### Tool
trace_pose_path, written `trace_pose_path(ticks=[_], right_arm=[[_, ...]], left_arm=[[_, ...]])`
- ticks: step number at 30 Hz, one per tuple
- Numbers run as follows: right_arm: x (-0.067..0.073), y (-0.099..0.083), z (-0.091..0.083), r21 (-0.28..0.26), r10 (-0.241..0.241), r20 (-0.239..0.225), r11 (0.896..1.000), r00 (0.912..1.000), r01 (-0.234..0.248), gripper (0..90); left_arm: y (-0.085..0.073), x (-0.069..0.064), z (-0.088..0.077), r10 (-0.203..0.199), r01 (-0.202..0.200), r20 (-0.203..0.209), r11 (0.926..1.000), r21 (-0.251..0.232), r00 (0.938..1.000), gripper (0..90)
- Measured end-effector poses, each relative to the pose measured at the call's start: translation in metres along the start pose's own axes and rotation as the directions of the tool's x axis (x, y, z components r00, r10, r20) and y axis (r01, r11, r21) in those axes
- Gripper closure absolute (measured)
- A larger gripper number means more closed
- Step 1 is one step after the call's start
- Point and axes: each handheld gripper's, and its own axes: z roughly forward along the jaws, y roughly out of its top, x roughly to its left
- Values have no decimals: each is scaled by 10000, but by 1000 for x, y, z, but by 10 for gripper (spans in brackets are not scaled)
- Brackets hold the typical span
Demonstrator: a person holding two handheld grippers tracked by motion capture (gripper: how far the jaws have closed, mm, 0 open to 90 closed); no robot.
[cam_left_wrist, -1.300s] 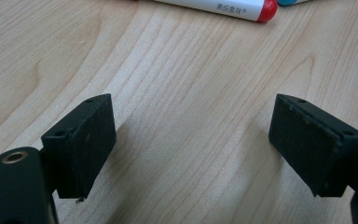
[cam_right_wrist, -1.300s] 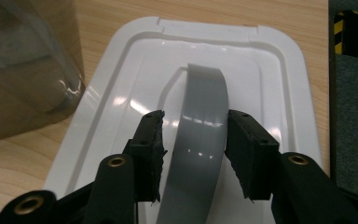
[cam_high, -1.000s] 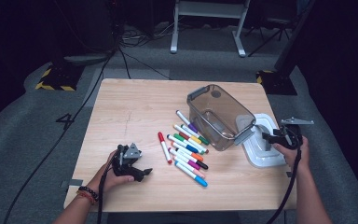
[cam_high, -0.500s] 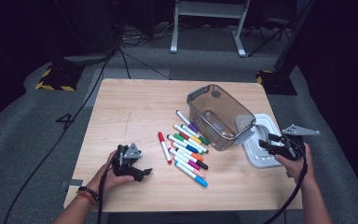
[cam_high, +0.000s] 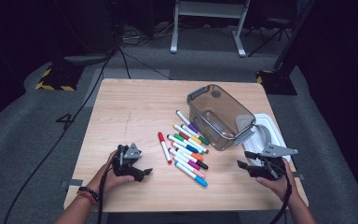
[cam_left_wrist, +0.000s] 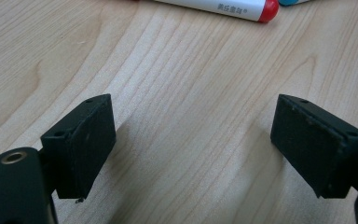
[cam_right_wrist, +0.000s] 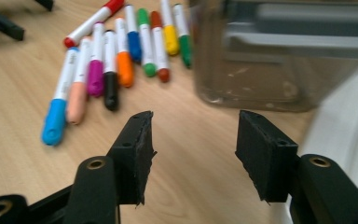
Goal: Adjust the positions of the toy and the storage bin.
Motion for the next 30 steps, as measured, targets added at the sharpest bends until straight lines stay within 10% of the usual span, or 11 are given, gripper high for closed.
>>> trace_pose_path(ticks=[13,30], right_arm=[[57,3,40,238,-1097,-1989,9929,9739,1167,491],[96,15,67,312,-1952,-2929,9765,9360,2134,530]], left_arm=[[0,0,0,-29,29,58,10000,17,10000,140],[0,1,0,12,-12,98,10000,13,10000,138]])
